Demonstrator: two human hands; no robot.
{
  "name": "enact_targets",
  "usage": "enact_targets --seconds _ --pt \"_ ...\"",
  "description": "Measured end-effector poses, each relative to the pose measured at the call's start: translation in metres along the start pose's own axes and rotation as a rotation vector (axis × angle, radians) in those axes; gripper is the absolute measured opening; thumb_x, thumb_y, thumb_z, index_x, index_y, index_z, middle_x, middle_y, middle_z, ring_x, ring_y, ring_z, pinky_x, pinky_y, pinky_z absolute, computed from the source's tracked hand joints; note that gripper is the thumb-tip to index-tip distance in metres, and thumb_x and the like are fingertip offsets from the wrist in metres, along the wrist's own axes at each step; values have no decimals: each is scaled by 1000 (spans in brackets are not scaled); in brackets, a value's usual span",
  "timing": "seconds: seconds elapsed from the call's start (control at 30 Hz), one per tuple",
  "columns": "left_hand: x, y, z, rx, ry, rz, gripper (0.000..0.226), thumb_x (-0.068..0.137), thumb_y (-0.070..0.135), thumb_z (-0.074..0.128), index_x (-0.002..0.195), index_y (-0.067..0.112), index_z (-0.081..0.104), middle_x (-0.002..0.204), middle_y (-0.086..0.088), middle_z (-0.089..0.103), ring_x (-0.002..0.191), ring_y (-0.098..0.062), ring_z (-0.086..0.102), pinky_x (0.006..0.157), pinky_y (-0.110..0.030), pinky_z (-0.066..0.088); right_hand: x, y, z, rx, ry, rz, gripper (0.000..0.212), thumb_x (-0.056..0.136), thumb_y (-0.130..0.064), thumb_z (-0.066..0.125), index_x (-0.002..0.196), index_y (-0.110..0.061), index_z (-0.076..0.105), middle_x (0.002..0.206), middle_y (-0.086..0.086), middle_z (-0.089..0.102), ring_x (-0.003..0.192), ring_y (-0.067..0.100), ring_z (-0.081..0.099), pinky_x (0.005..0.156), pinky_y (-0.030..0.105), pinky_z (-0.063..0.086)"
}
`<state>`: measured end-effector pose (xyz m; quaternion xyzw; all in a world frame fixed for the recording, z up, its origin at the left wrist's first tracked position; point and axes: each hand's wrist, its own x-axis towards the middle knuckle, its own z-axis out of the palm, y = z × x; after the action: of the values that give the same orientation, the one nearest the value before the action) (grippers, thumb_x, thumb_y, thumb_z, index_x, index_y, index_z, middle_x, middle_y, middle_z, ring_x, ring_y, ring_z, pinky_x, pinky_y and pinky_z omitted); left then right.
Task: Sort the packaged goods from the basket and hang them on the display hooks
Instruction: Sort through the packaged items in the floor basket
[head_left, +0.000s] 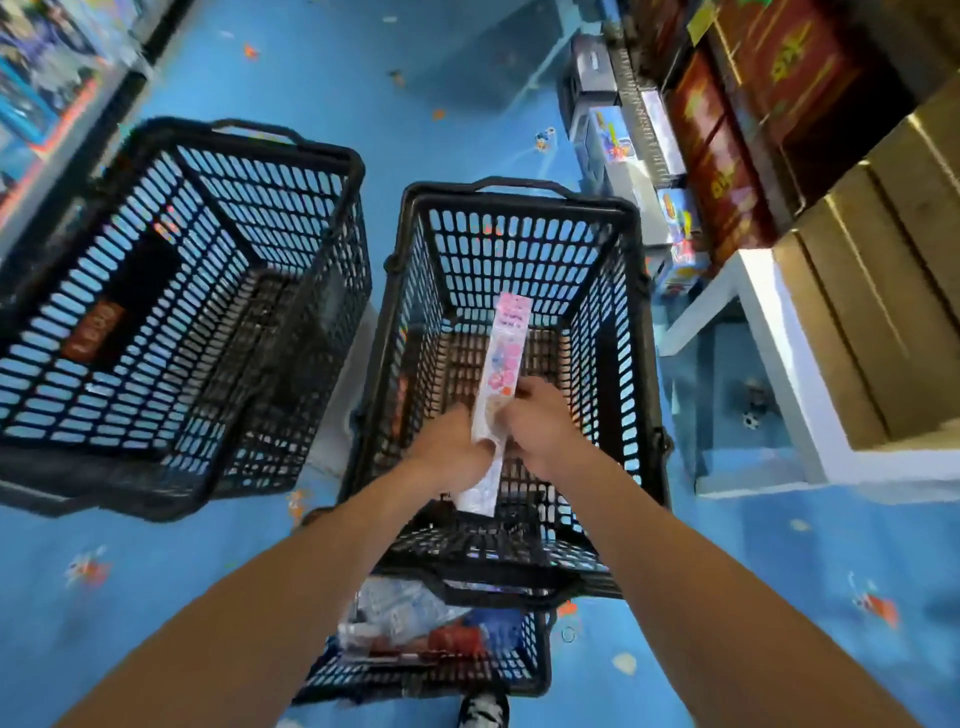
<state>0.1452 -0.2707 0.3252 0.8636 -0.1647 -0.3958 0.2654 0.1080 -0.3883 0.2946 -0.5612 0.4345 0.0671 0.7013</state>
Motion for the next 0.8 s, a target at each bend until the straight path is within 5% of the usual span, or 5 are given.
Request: enact_targets --seconds 0.23,0.37,0.5,0.67,0.8 --pt "70 -64 38 203 -51 -177 43 99 22 58 142 23 60 137 -8 65 121 -29 62 85 -29 47 113 104 29 -236 -39 125 47 62 -22 63 108 -18 68 101 8 76 91 34 73 78 57 62" --pt "103 -95 60 273 -36 -272 42 92 19 59 133 15 65 129 -8 69 116 -29 66 84 -31 53 138 122 40 -342 -30 111 52 57 -21 61 108 -18 70 103 8 77 98 37 72 85 56 61" --pt "112 -99 74 420 -49 -338 32 96 9 59 128 5 61 129 -15 64 119 -34 64 86 -35 53 132 111 39 -557 -9 116 36 73 -9 69 109 -11 75 106 8 77 98 29 72 87 41 61" --pt "119 -104 81 501 -28 -328 32 97 6 60 129 2 62 130 -17 64 121 -34 63 90 -37 54 133 107 35 -809 -21 48 31 84 -18 75 114 -13 75 116 10 75 106 27 70 81 25 51" --pt "116 -94 72 457 -50 -331 36 93 9 69 128 1 63 125 -17 66 116 -32 66 79 -30 50 124 106 30 -954 21 -27 44 83 -33 78 121 -15 66 120 12 69 109 31 67 84 32 54"
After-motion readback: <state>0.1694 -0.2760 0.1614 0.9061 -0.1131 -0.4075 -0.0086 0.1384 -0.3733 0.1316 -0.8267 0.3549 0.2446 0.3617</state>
